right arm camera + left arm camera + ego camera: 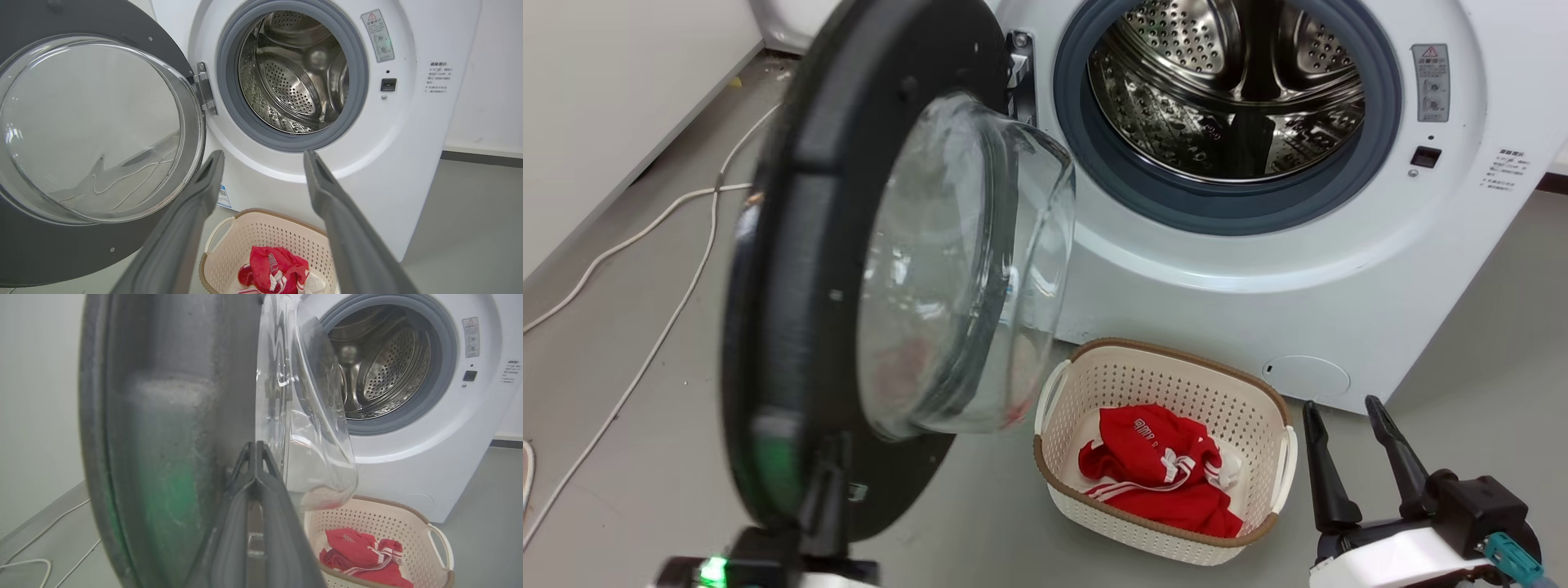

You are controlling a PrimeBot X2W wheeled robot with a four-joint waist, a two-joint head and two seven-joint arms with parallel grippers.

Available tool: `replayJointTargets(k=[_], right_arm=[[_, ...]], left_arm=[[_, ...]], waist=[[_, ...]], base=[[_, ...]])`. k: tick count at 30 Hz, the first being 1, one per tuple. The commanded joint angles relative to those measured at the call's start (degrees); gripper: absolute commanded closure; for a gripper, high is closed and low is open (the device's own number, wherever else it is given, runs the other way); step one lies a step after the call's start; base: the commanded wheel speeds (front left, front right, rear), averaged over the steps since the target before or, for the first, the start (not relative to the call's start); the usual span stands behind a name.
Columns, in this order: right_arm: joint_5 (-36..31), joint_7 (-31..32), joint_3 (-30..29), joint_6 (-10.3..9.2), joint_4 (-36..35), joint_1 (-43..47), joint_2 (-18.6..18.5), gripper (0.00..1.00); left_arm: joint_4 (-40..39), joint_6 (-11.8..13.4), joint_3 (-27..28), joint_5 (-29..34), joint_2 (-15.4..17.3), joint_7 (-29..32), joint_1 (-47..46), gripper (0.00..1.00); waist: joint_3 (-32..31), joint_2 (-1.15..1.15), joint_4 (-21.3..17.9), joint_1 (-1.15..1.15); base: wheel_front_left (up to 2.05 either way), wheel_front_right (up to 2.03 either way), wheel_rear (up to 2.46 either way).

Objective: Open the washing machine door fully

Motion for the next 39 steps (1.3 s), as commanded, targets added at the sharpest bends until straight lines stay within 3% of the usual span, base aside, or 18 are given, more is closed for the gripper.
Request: replayJointTargets(k=[1,9,28,33,39], right_arm=[[-0.2,-0.1,0.2,-0.03,0.1,-0.8,0.1,0.00],[-1.0,-0.1,-0.2,-0.03,0.1,-2.0,0.1,0.00],[-2.3,0.1,-0.6,-0.03,-0.1,-5.7,0.1,0.00],[-2.5,0.0,-1.1,-0.03,0.3,-5.7,0.1,0.00],[-2.4,-0.1,-0.3,-0.03,0.7,-5.3,0.1,0.00]], left_arm=[[0.6,0.7,1.8,-0.5,1.0,0.1,-1.4,1.00],[3.6,1.3,11.4,-3.2,4.4,0.0,-4.7,1.00],[18.7,-1.7,28.1,-5.0,12.7,0.0,-16.0,1.00],[21.2,-3.0,30.1,-4.4,13.2,0.0,-17.3,1.00],[19.8,-3.7,31.7,-2.9,11.2,0.0,-14.9,1.00]], waist=[[0.3,0.00,-0.1,0.00],[2.7,0.00,-2.6,0.00],[8.2,0.00,-7.4,0.00],[7.8,0.00,-7.6,0.00],[5.9,0.00,-8.5,0.00]], base=[[0.00,0.00,0.00],[0.00,0.00,0.00],[0.00,0.00,0.00],[0.00,0.00,0.00],[0.00,0.00,0.00]])
